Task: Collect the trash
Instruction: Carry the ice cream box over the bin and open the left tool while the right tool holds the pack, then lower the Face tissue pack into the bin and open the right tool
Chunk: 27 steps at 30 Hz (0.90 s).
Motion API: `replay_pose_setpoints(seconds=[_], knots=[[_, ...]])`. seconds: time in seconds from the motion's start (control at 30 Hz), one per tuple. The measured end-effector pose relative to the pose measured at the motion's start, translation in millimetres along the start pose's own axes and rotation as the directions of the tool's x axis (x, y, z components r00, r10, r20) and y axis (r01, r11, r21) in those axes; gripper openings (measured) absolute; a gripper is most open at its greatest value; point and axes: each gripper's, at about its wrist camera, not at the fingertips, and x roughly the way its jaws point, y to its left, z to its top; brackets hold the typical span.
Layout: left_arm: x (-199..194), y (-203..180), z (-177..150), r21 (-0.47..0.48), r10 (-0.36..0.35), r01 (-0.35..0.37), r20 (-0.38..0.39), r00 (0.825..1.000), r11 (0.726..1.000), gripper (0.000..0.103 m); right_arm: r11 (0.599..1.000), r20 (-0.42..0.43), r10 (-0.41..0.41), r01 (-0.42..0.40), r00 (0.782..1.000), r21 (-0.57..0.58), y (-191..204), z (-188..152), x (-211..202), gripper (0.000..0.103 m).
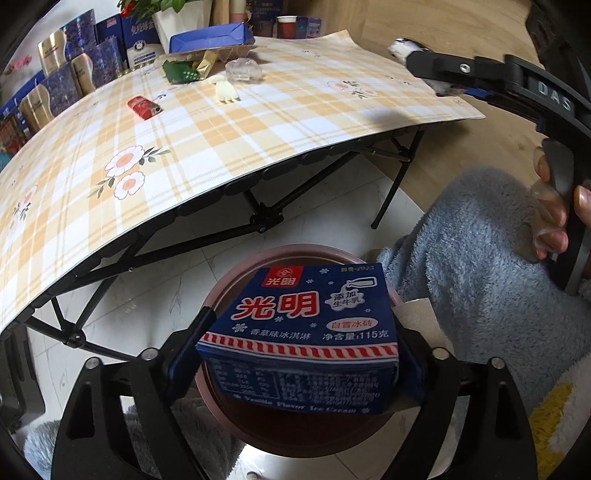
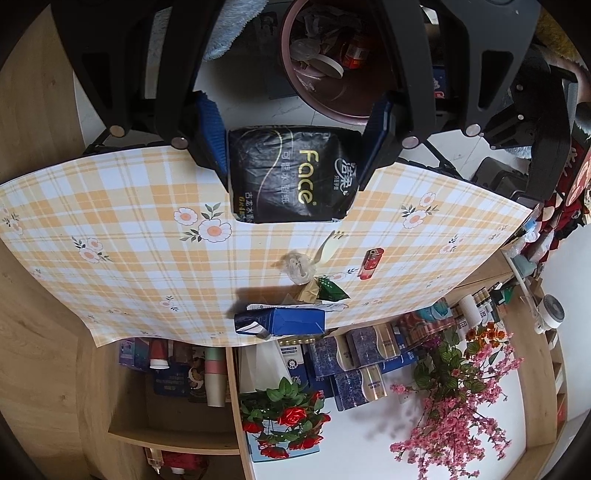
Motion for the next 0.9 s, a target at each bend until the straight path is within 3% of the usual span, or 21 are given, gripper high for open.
replay_pose_setpoints(seconds=[0.27, 0.53, 0.73, 0.8, 0.9], knots=[[-25, 18, 4, -0.104, 0.036, -0.024, 0.115, 0.993, 0.994, 0.094, 1.000, -0.002, 0.009, -0.009, 1.000, -0.026, 5, -2, -1, 0.064], [-72, 54, 5, -0.284, 0.119, -0.031, 0.296, 0.948, 0.958, 0.096, 0.984, -0.057, 0.046, -0.055, 0.997, -0.167, 36, -7, 9, 0.064], [-120, 86, 5, -0.394, 0.197, -0.025, 0.403, 0.893, 0.919, 0.097, 0.951, -0.141, 0.079, -0.117, 0.987, -0.286, 67, -18, 23, 0.064], [-136, 90, 3, -0.385, 0.254, -0.077, 0.434, 0.864, 0.920, 0.097, 0.938, -0.176, 0.091, -0.144, 0.980, -0.315, 77, -22, 30, 0.064], [-145, 95, -1, -0.361, 0.322, -0.161, 0.447, 0.835, 0.919, 0.097, 0.926, -0.214, 0.097, -0.167, 0.972, -0.338, 87, -27, 37, 0.065]])
